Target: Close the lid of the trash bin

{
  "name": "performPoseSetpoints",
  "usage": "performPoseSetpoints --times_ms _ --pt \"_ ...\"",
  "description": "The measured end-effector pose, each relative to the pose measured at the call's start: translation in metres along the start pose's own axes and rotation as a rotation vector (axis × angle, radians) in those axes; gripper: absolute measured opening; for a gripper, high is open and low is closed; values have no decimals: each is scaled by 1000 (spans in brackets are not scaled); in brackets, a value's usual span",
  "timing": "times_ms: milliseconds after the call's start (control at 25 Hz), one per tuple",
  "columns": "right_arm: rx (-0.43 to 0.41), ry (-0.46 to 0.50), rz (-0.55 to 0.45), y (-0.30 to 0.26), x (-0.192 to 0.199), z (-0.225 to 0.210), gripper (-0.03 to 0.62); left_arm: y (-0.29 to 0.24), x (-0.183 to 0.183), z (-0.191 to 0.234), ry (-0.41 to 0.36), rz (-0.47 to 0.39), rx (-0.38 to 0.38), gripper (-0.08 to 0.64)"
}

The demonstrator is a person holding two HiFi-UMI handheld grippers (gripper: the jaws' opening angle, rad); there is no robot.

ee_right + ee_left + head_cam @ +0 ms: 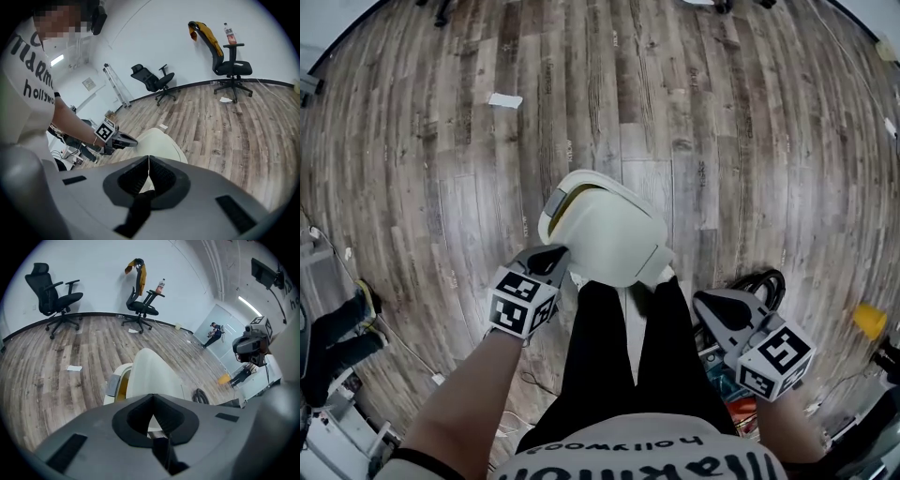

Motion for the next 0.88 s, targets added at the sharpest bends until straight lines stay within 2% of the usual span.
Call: performPoseSetpoints --times_ms 80,320,600,720,880 --pt "11 -20 5 -2 7 -1 11 -5 3 7 -3 16 -4 6" --pt "29 -61 -1 -4 24 -2 11 -18 14 24 67 10 -39 6" --pt "46 -127 8 -4 53 -7 11 -42 20 41 53 73 -117 6" --pt "54 -143 8 -1 63 -9 11 -54 24 48 18 136 -132 6" --pt "68 -176 3 2 76 -14 11 -66 25 53 -93 217 -95 6"
Point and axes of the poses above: the fingertips, and each gripper's own axes: y backward along the fingers, z to its left, x out of its underside, the point moved 2 cm from there along y, backward along the fingers, and after that the axes turned 5 degrees about z, right-handed, at the moved point
